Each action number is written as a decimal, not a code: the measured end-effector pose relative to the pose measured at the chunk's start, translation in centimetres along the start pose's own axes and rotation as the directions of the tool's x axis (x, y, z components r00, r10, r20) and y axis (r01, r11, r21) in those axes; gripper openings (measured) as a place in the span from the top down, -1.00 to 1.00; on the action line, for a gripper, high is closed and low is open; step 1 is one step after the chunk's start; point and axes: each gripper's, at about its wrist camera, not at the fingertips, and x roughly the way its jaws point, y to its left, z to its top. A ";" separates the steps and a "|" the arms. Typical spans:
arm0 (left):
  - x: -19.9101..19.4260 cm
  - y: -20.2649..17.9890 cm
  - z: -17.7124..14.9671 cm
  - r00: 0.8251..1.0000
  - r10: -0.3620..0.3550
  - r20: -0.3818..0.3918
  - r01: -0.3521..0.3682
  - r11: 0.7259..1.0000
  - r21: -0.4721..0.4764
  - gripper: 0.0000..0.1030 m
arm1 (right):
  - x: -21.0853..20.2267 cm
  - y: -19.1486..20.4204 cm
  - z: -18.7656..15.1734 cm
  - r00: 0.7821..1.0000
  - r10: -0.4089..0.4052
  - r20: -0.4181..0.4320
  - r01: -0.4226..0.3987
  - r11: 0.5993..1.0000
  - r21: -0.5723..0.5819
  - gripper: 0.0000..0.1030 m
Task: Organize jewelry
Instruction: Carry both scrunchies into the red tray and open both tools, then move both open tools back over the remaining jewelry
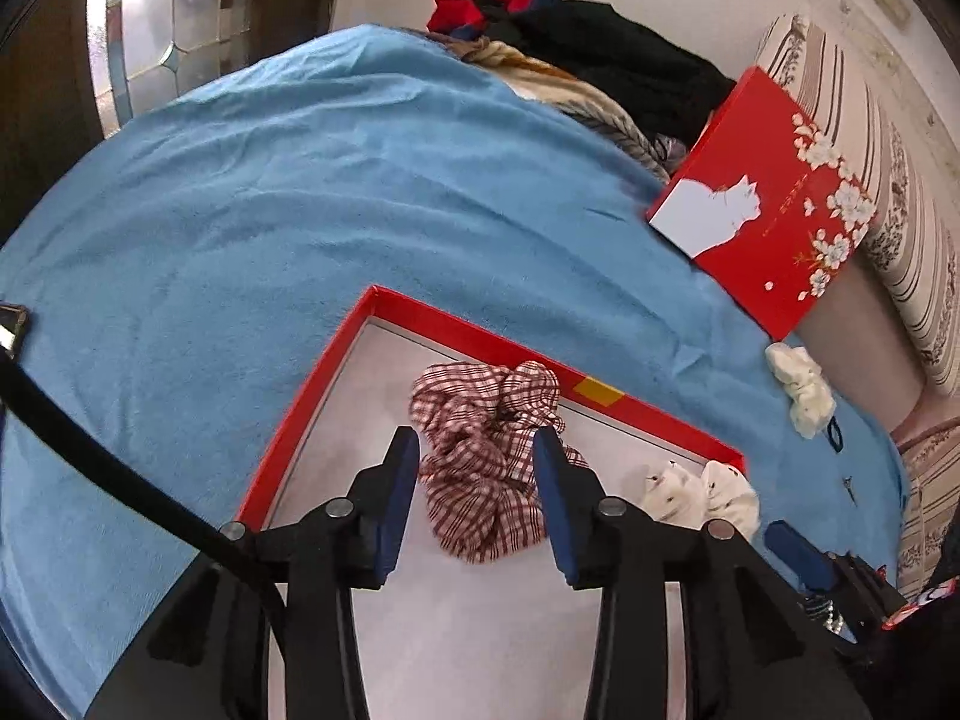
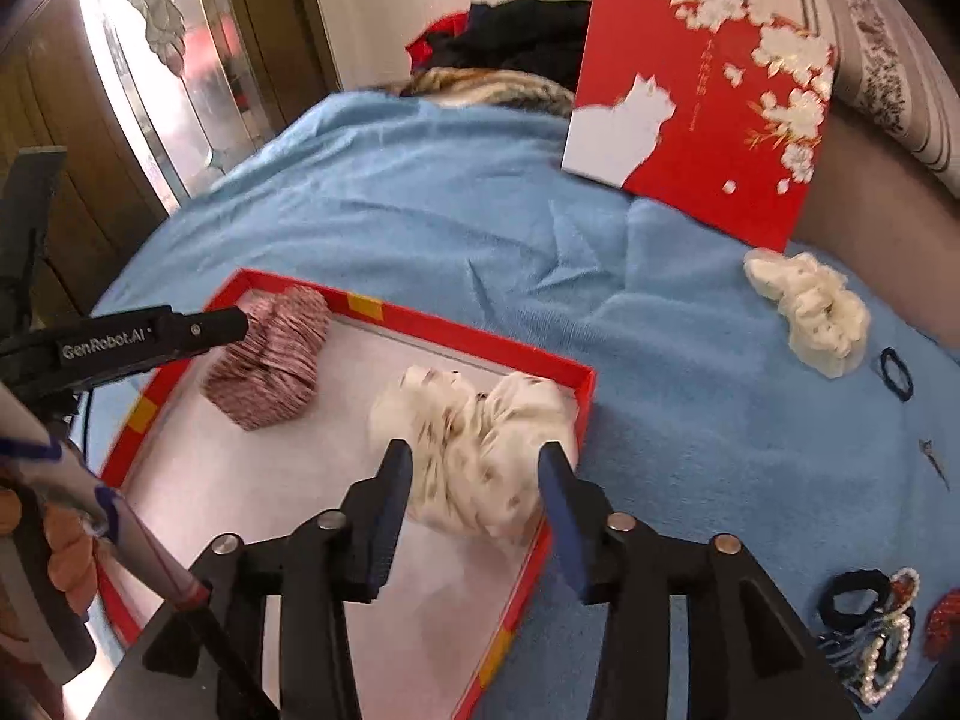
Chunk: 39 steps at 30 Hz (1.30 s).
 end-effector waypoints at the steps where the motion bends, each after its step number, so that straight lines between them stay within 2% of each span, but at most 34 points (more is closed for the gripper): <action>1: -0.8 -0.1 -0.2 1.000 0.005 0.010 -0.005 1.000 0.001 0.21 | -1.1 -0.1 -0.2 1.000 0.001 0.015 -0.001 1.000 -0.006 0.04; 3: -2.7 -0.4 -0.8 0.999 0.010 0.030 -0.010 1.000 0.001 0.15 | -2.9 -0.5 -0.7 0.999 -0.011 0.041 0.012 1.000 -0.020 -0.06; 7: -6.4 -1.6 -2.8 0.998 -0.005 0.061 0.004 1.000 0.014 0.03 | -6.9 -2.2 -3.2 0.996 -0.044 0.074 0.047 0.999 -0.026 -0.10; 12: -9.9 -4.3 -6.7 0.996 -0.072 0.046 0.070 0.997 0.042 -0.05 | -11.4 -5.7 -8.7 0.993 -0.094 0.071 0.093 0.996 0.015 -0.11; 15: -11.0 -7.5 -9.4 0.995 -0.104 0.009 0.103 0.989 0.107 -0.05 | -13.9 -8.6 -13.0 0.989 -0.142 0.049 0.139 0.988 0.068 -0.11; 19: -11.5 -11.9 -12.5 0.991 -0.133 -0.035 0.137 0.971 0.195 -0.05 | -16.9 -13.4 -18.4 0.979 -0.202 0.011 0.196 0.963 0.185 -0.11; 22: -11.8 -15.4 -14.9 0.987 -0.147 -0.061 0.158 0.952 0.263 -0.05 | -19.1 -16.7 -21.4 0.970 -0.243 0.000 0.234 0.935 0.268 -0.11; 28: -11.0 -20.8 -18.5 0.979 -0.160 -0.128 0.194 0.920 0.341 -0.06 | -22.3 -21.9 -26.2 0.945 -0.327 -0.018 0.310 0.876 0.369 -0.11; 34: -9.9 -25.0 -20.8 0.974 -0.151 -0.168 0.209 0.884 0.418 -0.06 | -23.0 -25.6 -28.5 0.937 -0.348 -0.021 0.318 0.828 0.463 -0.11; 39: -8.1 -28.3 -22.2 0.964 -0.167 -0.207 0.247 0.850 0.466 -0.05 | -22.1 -27.8 -28.5 0.937 -0.350 -0.010 0.305 0.800 0.516 -0.11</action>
